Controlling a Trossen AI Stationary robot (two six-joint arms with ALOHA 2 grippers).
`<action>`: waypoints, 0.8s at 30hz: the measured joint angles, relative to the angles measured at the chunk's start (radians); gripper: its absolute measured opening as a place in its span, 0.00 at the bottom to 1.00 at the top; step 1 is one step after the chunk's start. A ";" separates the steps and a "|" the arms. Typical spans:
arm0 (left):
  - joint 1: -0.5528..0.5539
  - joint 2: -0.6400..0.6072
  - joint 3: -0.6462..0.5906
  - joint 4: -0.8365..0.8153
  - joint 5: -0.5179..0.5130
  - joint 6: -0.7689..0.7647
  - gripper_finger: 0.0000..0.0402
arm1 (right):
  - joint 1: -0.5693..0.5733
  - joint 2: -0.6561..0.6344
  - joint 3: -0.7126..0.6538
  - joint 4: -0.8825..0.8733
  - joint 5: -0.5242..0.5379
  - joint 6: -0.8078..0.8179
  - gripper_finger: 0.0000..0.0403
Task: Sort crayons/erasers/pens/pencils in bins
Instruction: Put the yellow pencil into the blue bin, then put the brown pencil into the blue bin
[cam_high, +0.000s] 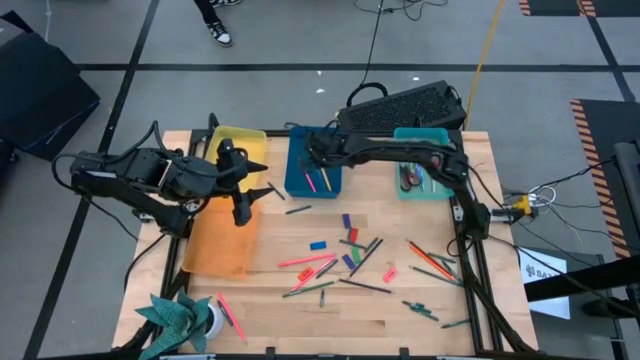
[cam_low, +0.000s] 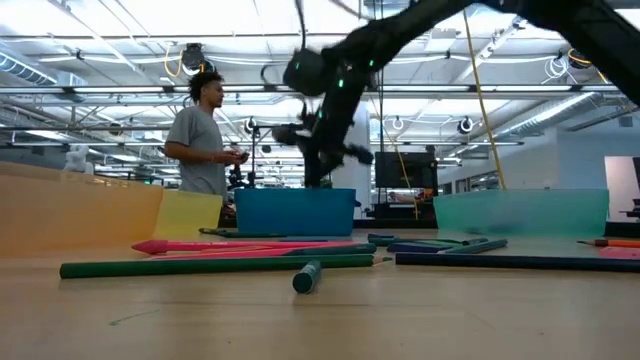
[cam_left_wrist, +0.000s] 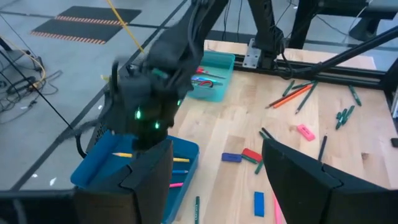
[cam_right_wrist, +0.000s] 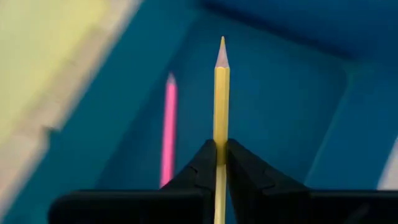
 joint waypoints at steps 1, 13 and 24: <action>0.000 0.000 0.000 0.000 0.000 -0.005 0.62 | -0.003 0.018 -0.002 0.001 -0.002 -0.005 0.05; 0.000 0.000 0.000 0.002 0.000 -0.005 0.62 | 0.046 -0.083 -0.003 -0.070 -0.041 -0.132 0.28; 0.000 0.000 0.000 0.005 0.000 0.037 0.62 | 0.435 -0.489 -0.304 -0.513 -0.074 -0.068 0.33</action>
